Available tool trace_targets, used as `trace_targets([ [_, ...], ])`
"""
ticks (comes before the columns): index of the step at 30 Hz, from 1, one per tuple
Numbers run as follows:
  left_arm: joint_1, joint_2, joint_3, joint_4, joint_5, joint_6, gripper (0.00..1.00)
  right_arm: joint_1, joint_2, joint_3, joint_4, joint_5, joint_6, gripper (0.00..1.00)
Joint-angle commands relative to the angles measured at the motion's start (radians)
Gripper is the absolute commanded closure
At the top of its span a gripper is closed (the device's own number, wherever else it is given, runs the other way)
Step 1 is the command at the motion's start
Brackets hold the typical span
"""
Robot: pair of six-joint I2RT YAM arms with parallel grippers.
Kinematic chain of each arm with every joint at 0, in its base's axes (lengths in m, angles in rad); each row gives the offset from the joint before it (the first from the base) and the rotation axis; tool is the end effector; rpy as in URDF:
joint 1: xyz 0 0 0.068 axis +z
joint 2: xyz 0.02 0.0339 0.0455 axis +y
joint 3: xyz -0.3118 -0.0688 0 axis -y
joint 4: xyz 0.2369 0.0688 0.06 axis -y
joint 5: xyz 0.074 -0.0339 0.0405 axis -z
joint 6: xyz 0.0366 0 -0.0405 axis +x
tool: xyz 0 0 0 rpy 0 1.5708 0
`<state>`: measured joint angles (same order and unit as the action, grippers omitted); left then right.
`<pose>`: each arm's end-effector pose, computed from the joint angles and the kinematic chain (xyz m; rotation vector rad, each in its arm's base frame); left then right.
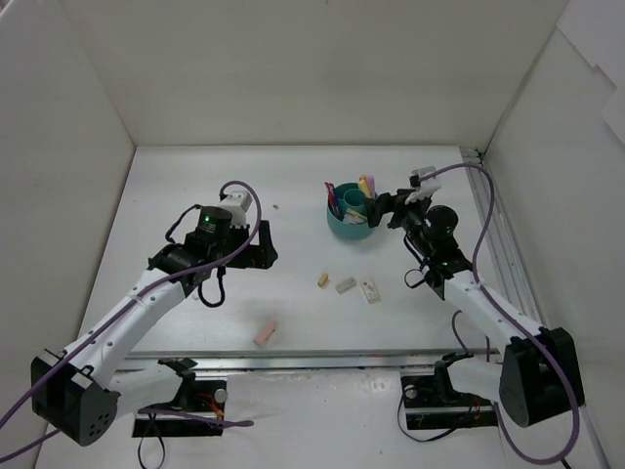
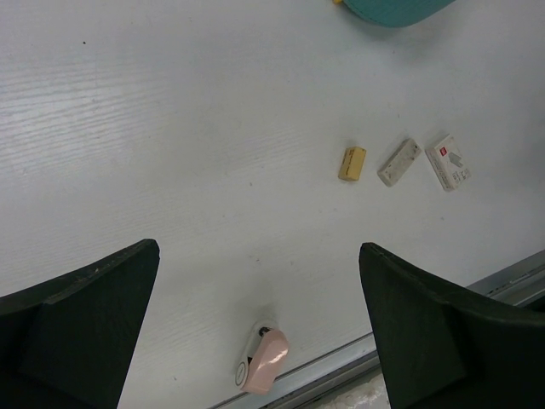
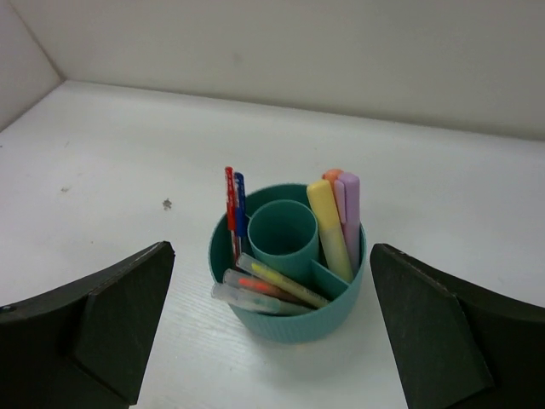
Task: Sort the stationery into containers
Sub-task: Pick up the stationery from the center of the board.
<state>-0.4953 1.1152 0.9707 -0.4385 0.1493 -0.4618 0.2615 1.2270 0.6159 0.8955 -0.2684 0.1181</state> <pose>0.1891 -0.1083 0.3581 0.1273 2.2304 -0.7016 0.2373 0.0736 0.3509 -0.3248 1.2723 0.4966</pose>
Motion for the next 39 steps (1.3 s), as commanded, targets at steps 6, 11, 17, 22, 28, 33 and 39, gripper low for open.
trace_targets([
  [6, -0.020, 0.092, 0.074, 0.119, 0.107, 0.084, 0.00, 0.073, -0.193, 0.131, -0.708, 0.469, 0.080, 0.02],
  [11, -0.087, 0.211, 0.137, 0.112, 0.108, 0.138, 0.00, 0.084, -0.274, 0.085, -0.858, 0.514, 0.169, 0.02],
  [17, -0.199, 0.385, 0.241, 0.109, 0.098, 0.196, 0.00, 0.085, -0.323, 0.062, -1.043, 0.598, 0.239, 0.02],
  [22, -0.227, 0.546, 0.295, 0.139, 0.101, 0.170, 0.04, 0.082, -0.356, 0.065, -1.090, 0.615, 0.244, 0.02],
  [28, -0.276, 0.662, 0.367, 0.124, 0.003, 0.163, 0.16, 0.074, -0.359, 0.073, -1.096, 0.629, 0.227, 0.02],
  [33, -0.315, 0.719, 0.378, 0.158, -0.040, 0.160, 0.27, 0.071, -0.356, 0.064, -1.100, 0.637, 0.215, 0.02],
  [39, -0.315, 0.778, 0.396, 0.164, -0.053, 0.163, 0.57, 0.067, -0.354, 0.054, -1.100, 0.632, 0.203, 0.02],
])
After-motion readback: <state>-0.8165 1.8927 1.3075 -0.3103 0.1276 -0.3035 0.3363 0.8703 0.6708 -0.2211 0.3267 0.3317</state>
